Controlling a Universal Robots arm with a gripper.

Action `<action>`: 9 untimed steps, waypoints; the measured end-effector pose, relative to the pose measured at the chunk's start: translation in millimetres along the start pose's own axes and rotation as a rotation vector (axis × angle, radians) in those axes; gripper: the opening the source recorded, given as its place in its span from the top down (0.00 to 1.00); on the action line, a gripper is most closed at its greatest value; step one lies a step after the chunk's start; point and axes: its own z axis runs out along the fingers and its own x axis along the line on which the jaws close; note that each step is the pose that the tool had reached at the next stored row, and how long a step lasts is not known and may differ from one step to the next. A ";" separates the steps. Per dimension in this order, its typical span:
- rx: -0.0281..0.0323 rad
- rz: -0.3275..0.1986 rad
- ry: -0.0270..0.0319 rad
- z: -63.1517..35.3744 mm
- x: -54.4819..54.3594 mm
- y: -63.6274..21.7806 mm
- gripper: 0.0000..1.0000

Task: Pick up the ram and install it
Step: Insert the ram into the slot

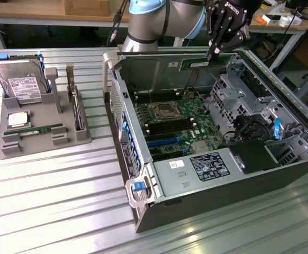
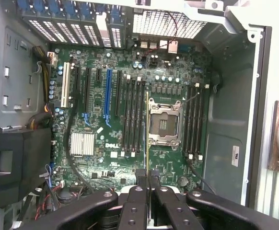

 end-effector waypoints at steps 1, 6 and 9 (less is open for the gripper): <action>0.0000 0.000 0.0000 1.8 0.1 -0.1 0.88; 0.0000 0.000 0.0000 9.2 0.6 -0.4 0.88; 0.0000 0.000 0.0000 12.1 0.7 -0.5 0.88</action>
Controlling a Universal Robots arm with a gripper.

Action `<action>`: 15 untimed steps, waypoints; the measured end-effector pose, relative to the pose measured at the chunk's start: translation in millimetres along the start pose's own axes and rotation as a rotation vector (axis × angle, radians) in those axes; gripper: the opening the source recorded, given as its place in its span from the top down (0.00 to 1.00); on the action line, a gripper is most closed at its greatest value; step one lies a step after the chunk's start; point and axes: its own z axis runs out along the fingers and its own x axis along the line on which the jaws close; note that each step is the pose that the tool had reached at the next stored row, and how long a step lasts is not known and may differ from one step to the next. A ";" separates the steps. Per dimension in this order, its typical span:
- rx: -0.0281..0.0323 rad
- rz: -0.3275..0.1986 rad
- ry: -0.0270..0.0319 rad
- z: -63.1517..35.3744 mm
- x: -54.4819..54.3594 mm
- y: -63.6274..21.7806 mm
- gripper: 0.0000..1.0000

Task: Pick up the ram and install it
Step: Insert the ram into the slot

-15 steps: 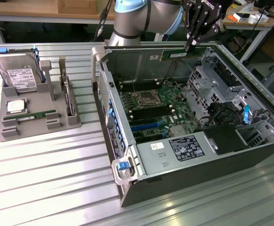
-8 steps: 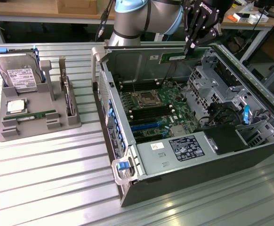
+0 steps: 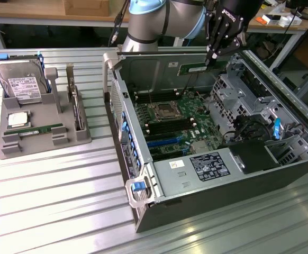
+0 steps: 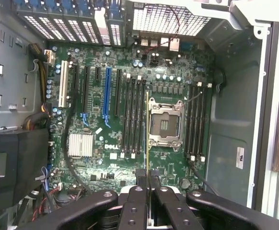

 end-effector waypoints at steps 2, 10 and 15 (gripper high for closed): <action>0.0000 0.000 0.0000 1.9 0.1 -0.1 0.88; 0.0000 0.000 0.0000 11.2 0.7 -0.5 0.88; 0.0000 0.000 0.0000 15.4 1.1 -0.7 0.88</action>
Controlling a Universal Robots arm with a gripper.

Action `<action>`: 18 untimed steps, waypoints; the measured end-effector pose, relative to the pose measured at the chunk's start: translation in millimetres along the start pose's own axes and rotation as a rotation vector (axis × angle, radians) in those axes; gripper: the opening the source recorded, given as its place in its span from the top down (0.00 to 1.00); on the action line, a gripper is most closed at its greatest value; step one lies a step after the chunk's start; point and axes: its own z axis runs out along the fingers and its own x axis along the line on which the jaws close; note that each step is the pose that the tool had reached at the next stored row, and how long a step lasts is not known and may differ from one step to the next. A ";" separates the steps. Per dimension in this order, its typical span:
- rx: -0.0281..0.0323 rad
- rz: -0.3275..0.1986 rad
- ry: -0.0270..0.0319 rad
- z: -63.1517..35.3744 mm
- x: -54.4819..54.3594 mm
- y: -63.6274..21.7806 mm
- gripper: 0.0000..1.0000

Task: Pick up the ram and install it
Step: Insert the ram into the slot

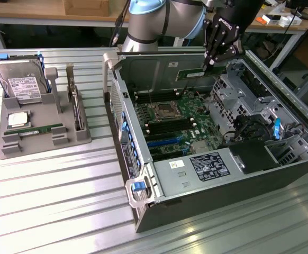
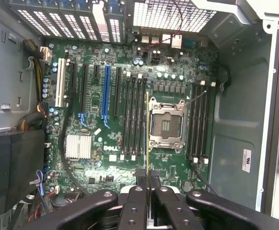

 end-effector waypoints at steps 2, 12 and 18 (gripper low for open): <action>0.0000 0.000 -0.0001 1.3 0.1 0.0 0.88; 0.0000 0.000 0.0000 12.2 0.9 -0.5 0.88; 0.0000 0.000 0.0000 16.7 1.2 -0.7 0.88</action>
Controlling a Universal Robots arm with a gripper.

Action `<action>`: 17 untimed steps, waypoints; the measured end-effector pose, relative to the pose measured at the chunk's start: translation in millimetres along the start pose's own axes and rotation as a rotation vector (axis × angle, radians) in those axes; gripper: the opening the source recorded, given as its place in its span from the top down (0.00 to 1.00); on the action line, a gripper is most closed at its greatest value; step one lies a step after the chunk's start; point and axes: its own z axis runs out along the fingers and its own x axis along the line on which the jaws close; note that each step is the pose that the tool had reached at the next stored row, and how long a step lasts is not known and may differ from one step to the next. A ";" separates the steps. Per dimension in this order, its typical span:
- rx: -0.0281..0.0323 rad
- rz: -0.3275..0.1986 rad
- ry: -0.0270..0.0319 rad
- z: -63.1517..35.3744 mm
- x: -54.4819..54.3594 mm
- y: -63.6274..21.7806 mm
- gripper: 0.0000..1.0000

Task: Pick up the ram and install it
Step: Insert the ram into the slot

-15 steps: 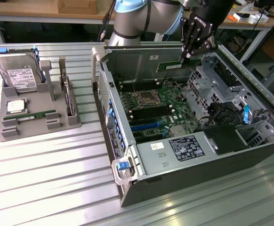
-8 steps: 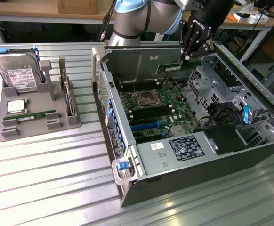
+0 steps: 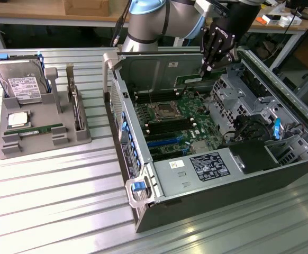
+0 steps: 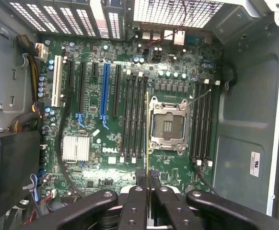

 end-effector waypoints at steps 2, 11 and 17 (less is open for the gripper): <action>0.0000 0.000 0.0000 2.2 0.1 -0.1 0.88; 0.0000 0.000 0.0000 9.7 0.8 -0.4 0.88; 0.0000 0.000 0.0000 15.5 1.2 -0.7 0.88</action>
